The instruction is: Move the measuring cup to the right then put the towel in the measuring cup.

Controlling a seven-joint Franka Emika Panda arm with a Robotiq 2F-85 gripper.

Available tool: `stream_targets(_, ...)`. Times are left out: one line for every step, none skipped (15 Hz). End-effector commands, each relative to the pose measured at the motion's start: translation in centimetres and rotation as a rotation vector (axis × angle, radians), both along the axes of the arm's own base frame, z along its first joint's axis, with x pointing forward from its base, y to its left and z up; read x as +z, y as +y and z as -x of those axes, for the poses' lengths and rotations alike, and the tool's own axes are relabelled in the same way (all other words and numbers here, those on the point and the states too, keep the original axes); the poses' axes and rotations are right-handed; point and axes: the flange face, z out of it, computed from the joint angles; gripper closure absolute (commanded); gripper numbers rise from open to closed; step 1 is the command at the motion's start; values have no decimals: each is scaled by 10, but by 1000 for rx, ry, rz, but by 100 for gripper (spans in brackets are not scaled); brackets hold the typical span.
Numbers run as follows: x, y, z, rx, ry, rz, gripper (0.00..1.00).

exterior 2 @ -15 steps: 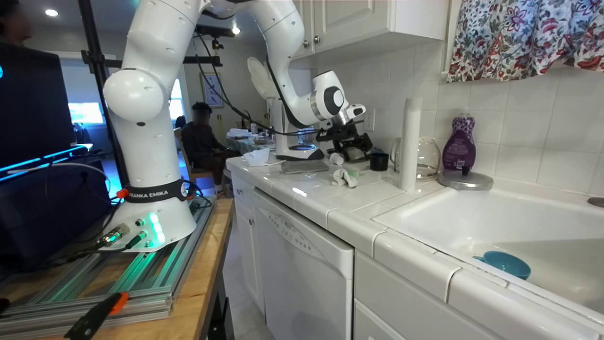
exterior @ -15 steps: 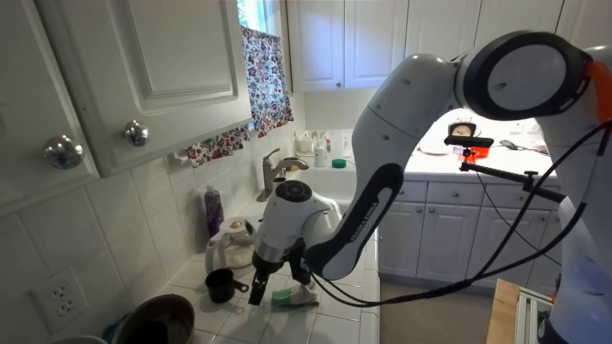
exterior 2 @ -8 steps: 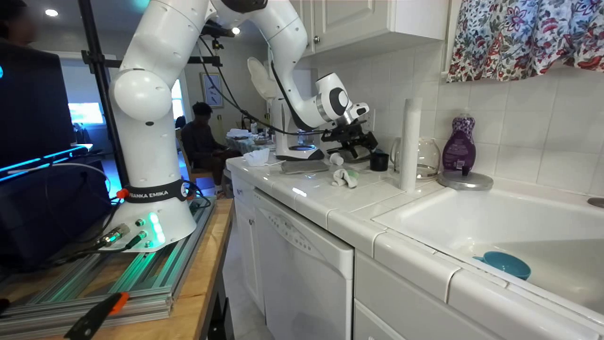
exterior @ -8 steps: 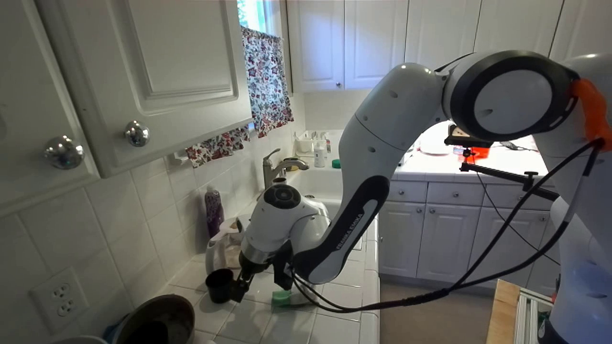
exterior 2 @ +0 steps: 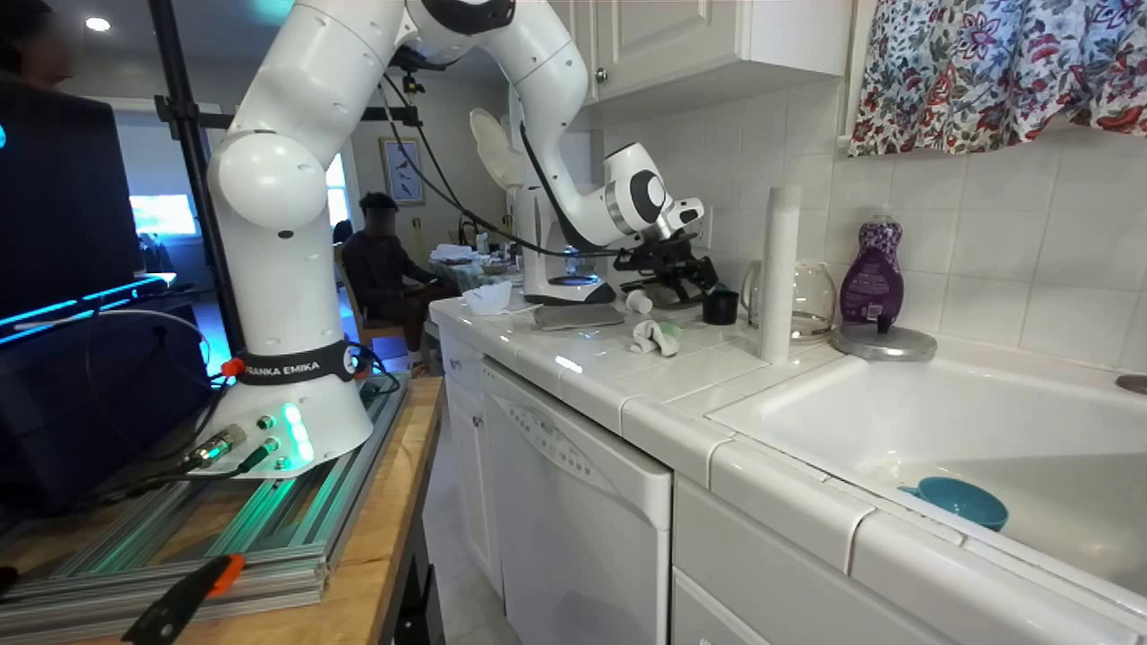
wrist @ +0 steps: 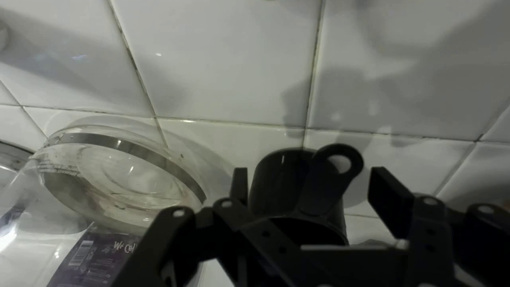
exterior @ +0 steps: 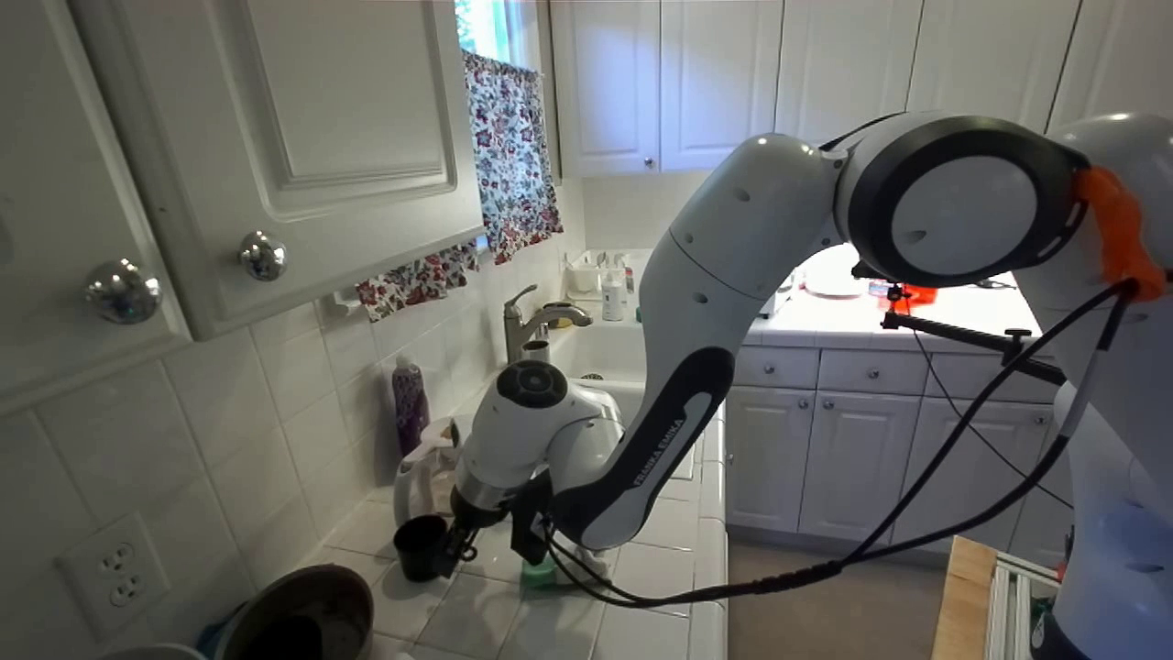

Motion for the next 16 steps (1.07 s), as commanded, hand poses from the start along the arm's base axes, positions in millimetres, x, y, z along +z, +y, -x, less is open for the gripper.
stream_targets(2,2,-15,-46,-32,-36,51)
stream_targets(2,1,-17,-54,-37,-39,60)
stream_targets(3,0,-18,-59,-39,-39,66)
stream_targets(3,-1,-20,-65,-40,-41,74)
stream_targets(2,-1,-20,-70,-39,-43,81)
stream_targets(1,-2,-21,-74,-39,-44,87)
stream_targets(1,-2,-21,-77,-39,-45,95)
stream_targets(1,-2,-21,-80,-38,-46,98)
stream_targets(1,-3,-20,-81,-38,-47,94)
stream_targets(2,-3,-19,-83,-38,-47,94)
stream_targets(4,-3,-13,-76,-26,-45,94)
stream_targets(6,-3,-5,-60,-11,-43,94)
stream_targets(10,-4,5,-43,1,-36,94)
stream_targets(15,-5,13,-38,12,-30,94)
stream_targets(20,-8,23,-36,24,-21,94)
stream_targets(24,-14,33,-50,39,2,94)
